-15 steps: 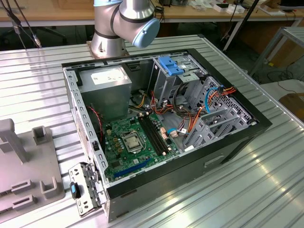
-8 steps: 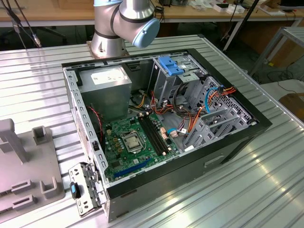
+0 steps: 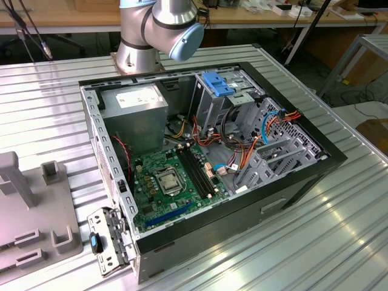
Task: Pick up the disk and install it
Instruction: 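Pick up the disk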
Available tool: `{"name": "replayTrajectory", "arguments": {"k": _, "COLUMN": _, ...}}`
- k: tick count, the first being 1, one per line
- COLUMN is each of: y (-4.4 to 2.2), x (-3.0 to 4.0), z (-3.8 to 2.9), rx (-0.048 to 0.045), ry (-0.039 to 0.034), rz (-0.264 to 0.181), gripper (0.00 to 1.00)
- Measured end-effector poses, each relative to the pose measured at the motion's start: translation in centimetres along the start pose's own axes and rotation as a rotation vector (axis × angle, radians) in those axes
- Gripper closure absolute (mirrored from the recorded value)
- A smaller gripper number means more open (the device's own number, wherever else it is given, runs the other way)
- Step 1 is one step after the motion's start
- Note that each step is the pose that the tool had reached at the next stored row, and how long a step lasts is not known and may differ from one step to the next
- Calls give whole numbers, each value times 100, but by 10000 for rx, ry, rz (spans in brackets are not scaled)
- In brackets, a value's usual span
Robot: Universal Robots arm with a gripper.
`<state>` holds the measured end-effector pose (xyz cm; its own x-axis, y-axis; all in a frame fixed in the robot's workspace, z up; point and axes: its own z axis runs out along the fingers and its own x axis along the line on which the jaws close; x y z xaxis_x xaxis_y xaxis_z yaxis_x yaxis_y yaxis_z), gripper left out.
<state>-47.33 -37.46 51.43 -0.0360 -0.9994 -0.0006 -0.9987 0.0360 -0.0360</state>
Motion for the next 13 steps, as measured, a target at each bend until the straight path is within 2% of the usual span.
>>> {"name": "replayTrajectory", "arguments": {"k": 13, "y": -6, "x": 0, "z": -164, "rx": 0, "ry": 0, "rz": 0, "gripper": 63}}
